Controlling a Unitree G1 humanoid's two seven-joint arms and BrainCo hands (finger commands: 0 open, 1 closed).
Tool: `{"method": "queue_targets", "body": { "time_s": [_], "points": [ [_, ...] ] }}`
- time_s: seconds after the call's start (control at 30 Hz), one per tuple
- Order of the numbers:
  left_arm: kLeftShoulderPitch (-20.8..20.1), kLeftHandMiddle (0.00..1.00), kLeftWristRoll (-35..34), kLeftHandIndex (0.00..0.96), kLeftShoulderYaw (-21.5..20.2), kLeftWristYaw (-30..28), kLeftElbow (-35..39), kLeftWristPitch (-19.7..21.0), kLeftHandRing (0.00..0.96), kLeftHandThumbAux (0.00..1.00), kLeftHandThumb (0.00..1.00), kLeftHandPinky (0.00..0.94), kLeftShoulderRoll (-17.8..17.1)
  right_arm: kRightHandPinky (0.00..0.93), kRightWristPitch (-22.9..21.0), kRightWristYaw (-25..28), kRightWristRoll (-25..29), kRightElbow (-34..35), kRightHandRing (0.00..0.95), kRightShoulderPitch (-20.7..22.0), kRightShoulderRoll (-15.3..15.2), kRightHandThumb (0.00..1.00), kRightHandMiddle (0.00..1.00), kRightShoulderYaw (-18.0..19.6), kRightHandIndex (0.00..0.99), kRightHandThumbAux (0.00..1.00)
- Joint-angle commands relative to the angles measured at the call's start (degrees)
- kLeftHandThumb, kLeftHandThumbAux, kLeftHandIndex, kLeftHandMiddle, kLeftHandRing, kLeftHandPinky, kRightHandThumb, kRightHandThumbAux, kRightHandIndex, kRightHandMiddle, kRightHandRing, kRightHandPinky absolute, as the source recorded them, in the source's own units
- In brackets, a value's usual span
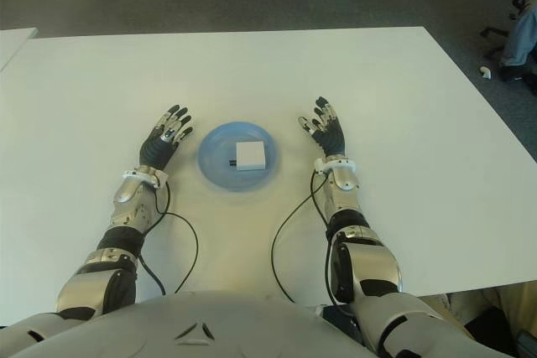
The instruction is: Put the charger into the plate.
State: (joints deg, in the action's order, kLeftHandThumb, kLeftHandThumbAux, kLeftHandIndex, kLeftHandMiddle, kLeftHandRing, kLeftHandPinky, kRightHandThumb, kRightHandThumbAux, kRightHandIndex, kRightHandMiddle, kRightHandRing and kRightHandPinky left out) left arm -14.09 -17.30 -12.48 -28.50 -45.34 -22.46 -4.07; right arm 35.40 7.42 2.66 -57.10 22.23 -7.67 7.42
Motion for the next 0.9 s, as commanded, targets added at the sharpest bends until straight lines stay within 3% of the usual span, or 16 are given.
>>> {"method": "queue_targets", "body": {
  "time_s": [0.03,0.6,0.9],
  "points": [
    [1.96,0.087,0.86,0.000,0.25,1.24,-0.99,1.25,0.050,0.544,0.026,0.000,0.46,0.000,-0.64,-1.04,-2.63,2.25,0.000,-3.27,1.71,0.103,0.000,-2.52,0.004,0.754],
    [1.82,0.080,1.42,0.000,0.68,2.39,-0.54,2.06,0.043,0.548,0.043,0.000,1.05,0.000,2.33,-5.26,-8.43,-0.47,0.000,-2.82,0.30,0.137,0.000,-6.19,0.007,0.609],
    [1.61,0.084,1.33,0.000,0.60,2.61,-0.67,1.99,0.044,0.547,0.046,0.000,1.20,0.000,3.69,-7.61,-10.64,-2.26,0.000,-2.83,-0.87,0.131,0.000,-7.29,0.000,0.584]
  ]
}}
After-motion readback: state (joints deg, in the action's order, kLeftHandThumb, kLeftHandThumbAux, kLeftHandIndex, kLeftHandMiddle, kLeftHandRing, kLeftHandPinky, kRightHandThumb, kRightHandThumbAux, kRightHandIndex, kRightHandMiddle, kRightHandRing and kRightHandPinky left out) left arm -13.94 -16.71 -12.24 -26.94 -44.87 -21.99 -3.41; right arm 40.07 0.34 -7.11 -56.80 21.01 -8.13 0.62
